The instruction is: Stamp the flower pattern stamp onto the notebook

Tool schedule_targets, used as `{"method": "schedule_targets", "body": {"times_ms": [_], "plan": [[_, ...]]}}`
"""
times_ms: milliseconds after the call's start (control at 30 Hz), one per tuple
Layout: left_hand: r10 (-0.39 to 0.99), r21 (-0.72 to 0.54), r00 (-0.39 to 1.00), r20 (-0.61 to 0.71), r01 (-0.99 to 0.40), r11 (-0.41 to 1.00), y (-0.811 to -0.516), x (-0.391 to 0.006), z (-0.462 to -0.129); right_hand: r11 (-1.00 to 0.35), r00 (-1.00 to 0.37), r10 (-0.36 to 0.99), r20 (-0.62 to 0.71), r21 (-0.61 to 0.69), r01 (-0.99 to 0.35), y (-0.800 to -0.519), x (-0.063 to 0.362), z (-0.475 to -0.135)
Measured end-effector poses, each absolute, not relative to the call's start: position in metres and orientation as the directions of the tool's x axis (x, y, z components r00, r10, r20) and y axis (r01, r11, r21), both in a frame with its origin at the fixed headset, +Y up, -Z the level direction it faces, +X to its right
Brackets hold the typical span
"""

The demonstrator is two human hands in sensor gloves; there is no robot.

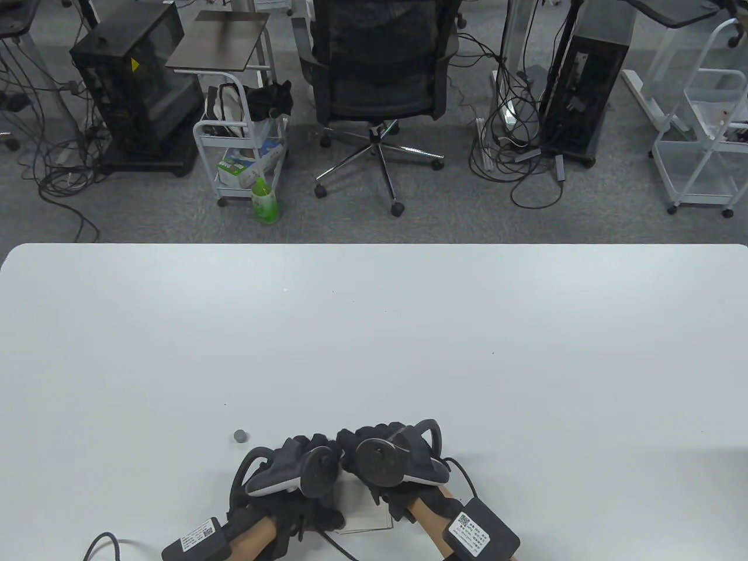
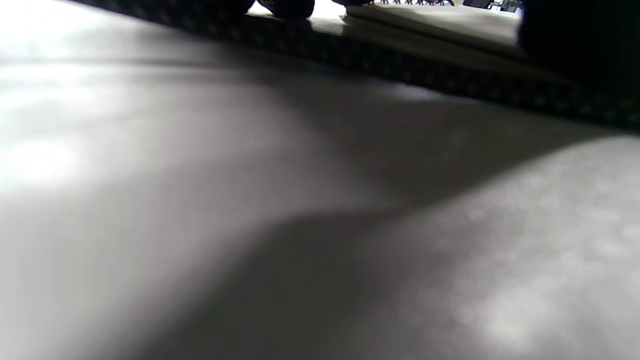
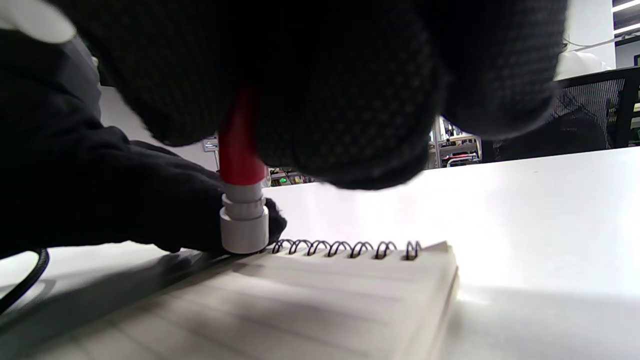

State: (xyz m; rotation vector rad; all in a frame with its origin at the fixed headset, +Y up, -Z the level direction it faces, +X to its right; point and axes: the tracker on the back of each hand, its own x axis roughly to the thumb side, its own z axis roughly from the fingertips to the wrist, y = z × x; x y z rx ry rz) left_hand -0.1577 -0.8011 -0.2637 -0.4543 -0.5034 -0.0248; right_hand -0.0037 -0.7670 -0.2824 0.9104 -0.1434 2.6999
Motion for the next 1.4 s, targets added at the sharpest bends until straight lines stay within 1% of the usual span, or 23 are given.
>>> {"method": "schedule_targets", "body": {"times_ms": [200,533,867,1133,1400], "plan": [[0.082,-0.410,0.879,0.470,0.135,0.902,-0.801,-0.158,-0.263,-0.957,-0.760,0.229,0.609,-0.004,-0.291,-0.771,-0.006,-0.283],[0.078,-0.408,0.879,0.470,0.138,0.903,-0.801,-0.157,-0.263,-0.962,-0.763,0.216,0.609,0.000,-0.273,-0.770,-0.008,-0.283],[0.080,-0.410,0.880,0.469,0.137,0.902,-0.801,-0.157,-0.263,-0.960,-0.758,0.221,0.614,-0.002,-0.281,-0.774,-0.016,-0.284],[0.078,-0.410,0.879,0.469,0.138,0.902,-0.802,-0.158,-0.263,-0.976,-0.757,0.162,0.633,-0.008,-0.216,-0.777,-0.029,-0.281],[0.077,-0.411,0.880,0.470,0.141,0.901,-0.802,-0.157,-0.263,-0.975,-0.751,0.184,0.634,0.023,-0.220,-0.780,-0.030,-0.283]]}}
